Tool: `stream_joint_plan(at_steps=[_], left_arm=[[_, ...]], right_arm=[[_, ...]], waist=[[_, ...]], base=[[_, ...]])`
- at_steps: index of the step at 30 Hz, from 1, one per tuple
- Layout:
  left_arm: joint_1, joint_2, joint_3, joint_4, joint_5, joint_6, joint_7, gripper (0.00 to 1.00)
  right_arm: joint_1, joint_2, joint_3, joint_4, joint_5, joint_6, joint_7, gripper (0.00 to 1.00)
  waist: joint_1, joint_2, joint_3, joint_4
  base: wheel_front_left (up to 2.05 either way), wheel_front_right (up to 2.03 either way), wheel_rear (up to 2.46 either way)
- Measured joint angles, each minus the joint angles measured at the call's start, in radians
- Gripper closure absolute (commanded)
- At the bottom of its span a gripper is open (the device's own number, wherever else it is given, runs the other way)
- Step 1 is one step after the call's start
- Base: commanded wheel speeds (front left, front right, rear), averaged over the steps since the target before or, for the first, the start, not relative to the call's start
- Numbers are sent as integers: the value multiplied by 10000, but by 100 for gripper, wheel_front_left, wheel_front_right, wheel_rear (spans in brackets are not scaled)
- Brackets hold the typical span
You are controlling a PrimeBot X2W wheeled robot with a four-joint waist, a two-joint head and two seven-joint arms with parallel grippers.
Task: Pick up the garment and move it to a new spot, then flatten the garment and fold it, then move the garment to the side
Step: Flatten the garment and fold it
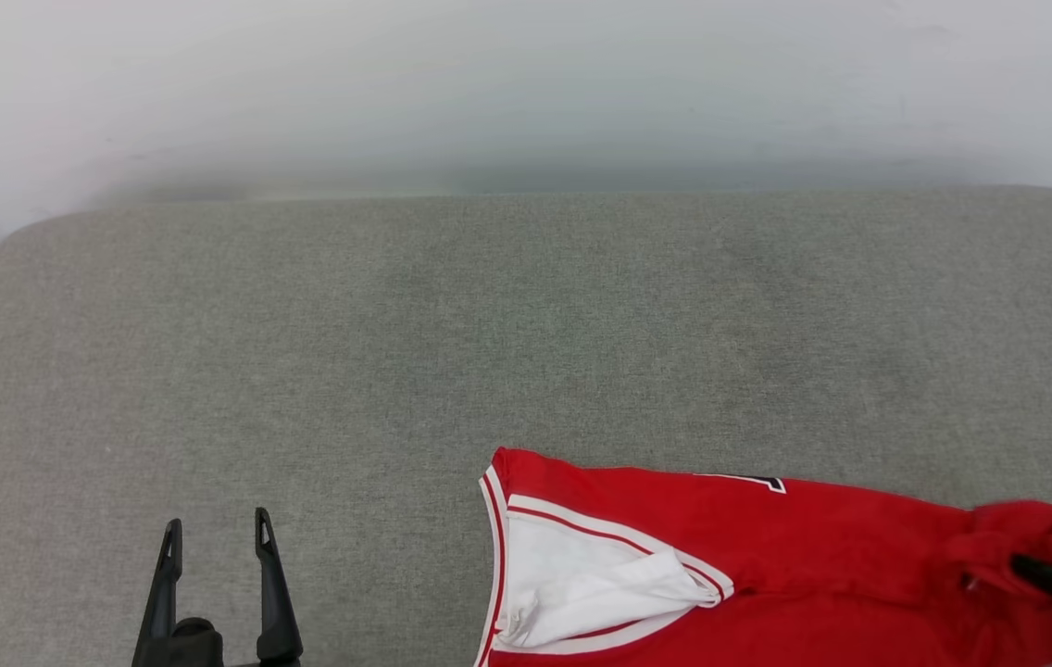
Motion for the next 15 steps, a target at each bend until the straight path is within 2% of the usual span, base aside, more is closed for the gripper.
stream_joint_plan(at_steps=[5, 8, 11, 15], left_arm=[[91, -163, 146, 29, 102, -265, 0, 0], [88, -242, 244, 63, 165, -399, 0, 0], [-1, -299, 295, 136, 190, -545, 0, 0], [-207, -366, 391, 203, 244, -683, 0, 0]], right_arm=[[28, 255, 186, -2084, 566, 0, 637, 100], [-221, 414, 514, -3074, 261, 0, 955, 100], [-840, 744, 1101, -3745, -213, 0, 1354, 100], [-2010, 1463, 2215, -4040, -823, 0, 1833, 100]], waist=[[0, 0, -85, -32], [0, 0, -62, -6], [0, 0, 6, 49], [0, 0, 158, 136]], base=[[0, 0, 0], [0, 0, 0], [0, 0, 0], [0, 0, 0]])
